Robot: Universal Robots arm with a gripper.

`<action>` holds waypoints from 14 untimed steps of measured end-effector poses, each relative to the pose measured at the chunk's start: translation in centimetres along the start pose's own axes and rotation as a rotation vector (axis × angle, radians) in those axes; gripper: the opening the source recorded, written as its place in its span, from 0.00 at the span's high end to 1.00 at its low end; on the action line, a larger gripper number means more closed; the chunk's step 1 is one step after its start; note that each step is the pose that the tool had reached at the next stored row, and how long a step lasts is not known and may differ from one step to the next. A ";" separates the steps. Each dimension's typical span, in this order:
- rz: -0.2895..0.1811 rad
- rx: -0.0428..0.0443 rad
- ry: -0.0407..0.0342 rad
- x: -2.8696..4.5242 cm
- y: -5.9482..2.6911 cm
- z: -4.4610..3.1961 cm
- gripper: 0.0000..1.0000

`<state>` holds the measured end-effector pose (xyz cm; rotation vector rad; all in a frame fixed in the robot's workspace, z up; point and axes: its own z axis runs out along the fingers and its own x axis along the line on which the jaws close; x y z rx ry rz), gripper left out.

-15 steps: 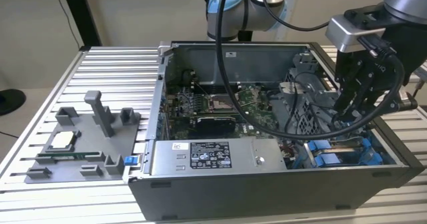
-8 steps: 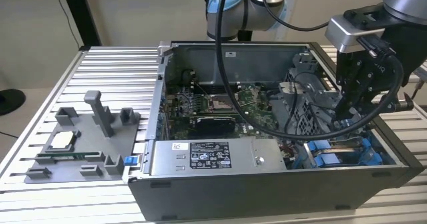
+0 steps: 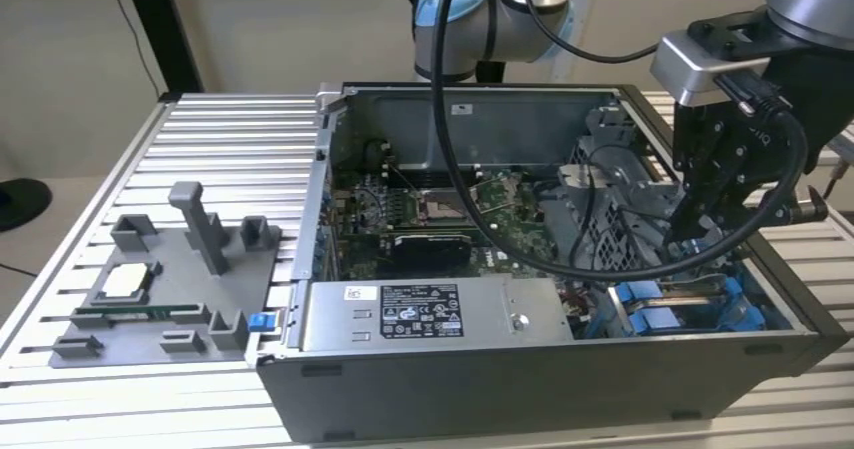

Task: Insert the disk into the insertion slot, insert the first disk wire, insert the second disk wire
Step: 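Insert the first disk wire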

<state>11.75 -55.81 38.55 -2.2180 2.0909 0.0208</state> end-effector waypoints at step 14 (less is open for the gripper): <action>0.000 -0.0035 0.0074 0.07 -0.87 0.22 1.00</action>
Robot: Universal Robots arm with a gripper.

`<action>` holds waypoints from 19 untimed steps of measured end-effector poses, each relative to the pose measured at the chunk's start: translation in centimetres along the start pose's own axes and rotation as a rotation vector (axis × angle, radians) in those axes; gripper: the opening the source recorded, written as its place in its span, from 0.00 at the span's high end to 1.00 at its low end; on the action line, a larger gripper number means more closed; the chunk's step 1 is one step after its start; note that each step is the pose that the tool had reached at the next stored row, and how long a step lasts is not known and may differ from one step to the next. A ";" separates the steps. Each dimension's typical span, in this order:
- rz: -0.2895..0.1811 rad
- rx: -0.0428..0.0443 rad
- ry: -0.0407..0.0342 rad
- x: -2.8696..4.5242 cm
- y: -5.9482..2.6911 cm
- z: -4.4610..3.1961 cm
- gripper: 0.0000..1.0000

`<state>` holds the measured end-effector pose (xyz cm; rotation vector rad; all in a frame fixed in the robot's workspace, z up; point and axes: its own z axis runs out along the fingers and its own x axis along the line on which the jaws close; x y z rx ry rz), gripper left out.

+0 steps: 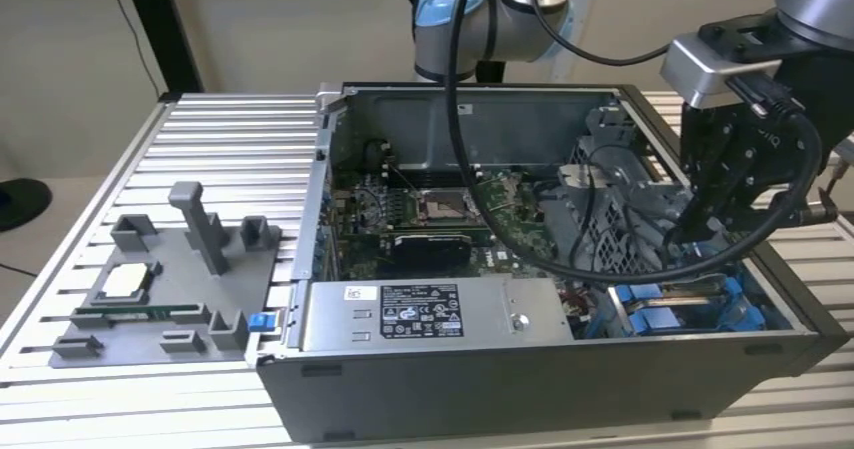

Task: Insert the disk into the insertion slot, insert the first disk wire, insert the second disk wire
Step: 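Insert the first disk wire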

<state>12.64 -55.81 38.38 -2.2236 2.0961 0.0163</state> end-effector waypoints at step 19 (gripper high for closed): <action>0.017 -0.0519 0.0612 0.83 -3.68 0.72 1.00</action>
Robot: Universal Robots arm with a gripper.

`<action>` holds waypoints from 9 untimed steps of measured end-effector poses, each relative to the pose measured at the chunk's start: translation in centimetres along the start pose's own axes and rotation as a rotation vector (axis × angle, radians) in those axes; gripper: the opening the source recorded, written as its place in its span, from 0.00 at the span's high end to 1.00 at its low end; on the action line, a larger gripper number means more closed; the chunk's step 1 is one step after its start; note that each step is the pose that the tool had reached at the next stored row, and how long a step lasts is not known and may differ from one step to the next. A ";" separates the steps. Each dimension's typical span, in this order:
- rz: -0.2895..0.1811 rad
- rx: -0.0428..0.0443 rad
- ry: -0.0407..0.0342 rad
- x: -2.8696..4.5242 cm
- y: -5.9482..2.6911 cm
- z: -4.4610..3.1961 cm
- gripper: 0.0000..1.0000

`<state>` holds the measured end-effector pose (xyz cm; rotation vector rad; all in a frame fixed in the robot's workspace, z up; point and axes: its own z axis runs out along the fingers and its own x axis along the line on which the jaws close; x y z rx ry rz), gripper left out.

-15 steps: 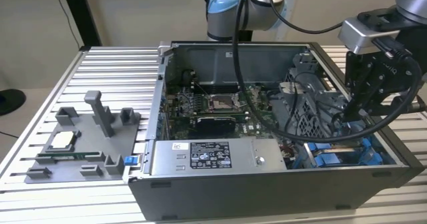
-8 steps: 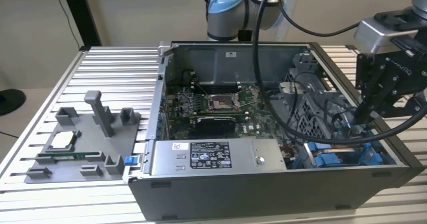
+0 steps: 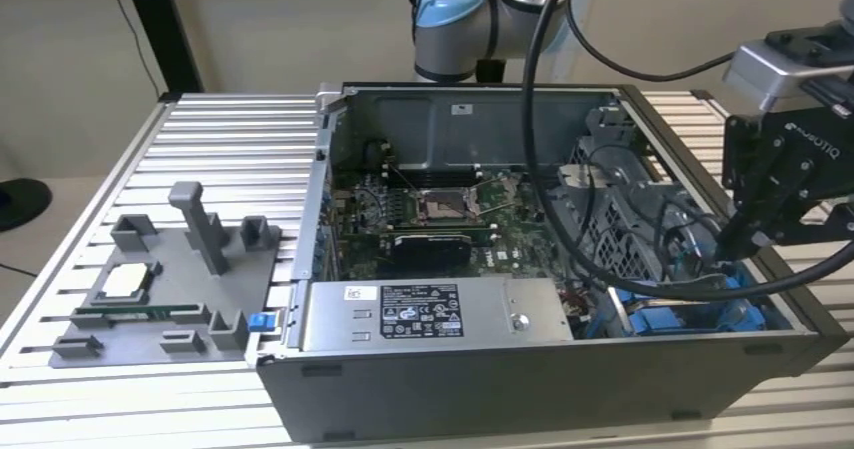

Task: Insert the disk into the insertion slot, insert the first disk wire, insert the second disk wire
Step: 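Insert the first disk wire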

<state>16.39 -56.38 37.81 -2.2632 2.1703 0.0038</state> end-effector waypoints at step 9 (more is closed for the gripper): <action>0.063 0.0003 0.0074 0.14 0.02 1.06 1.00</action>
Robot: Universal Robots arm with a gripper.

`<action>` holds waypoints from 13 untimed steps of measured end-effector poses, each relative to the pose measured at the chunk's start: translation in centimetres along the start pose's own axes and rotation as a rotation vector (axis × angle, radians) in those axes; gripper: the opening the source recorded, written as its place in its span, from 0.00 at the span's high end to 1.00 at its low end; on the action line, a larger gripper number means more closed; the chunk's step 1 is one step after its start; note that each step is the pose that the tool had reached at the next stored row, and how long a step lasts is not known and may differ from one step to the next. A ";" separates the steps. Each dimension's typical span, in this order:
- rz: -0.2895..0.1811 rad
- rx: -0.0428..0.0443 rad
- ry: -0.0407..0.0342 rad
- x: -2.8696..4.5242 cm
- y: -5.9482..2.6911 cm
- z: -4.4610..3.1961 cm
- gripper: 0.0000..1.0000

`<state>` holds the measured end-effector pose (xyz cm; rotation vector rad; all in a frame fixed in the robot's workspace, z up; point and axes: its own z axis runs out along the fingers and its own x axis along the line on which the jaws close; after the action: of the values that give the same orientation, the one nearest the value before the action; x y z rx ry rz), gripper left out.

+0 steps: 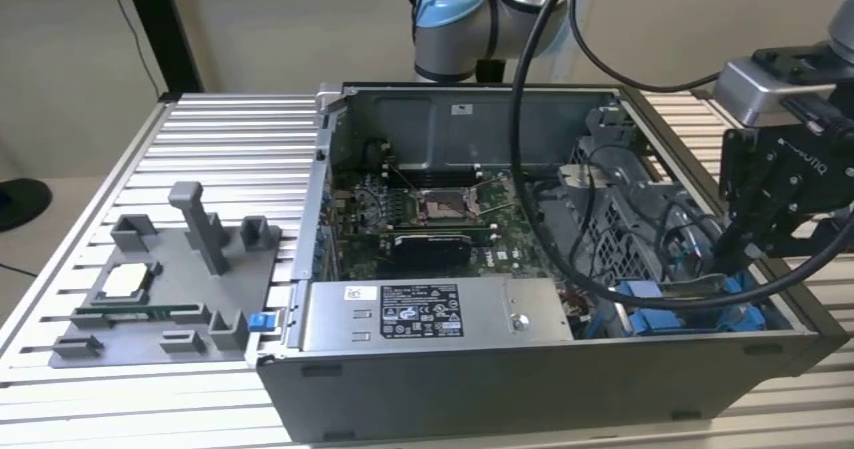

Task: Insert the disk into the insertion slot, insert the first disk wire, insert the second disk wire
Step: 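Insert the first disk wire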

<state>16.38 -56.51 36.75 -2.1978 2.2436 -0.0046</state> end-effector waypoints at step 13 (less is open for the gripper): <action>0.000 -0.0490 -0.0103 0.36 -0.19 0.65 1.00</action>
<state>16.56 -56.88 36.09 -2.2163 2.2623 0.0622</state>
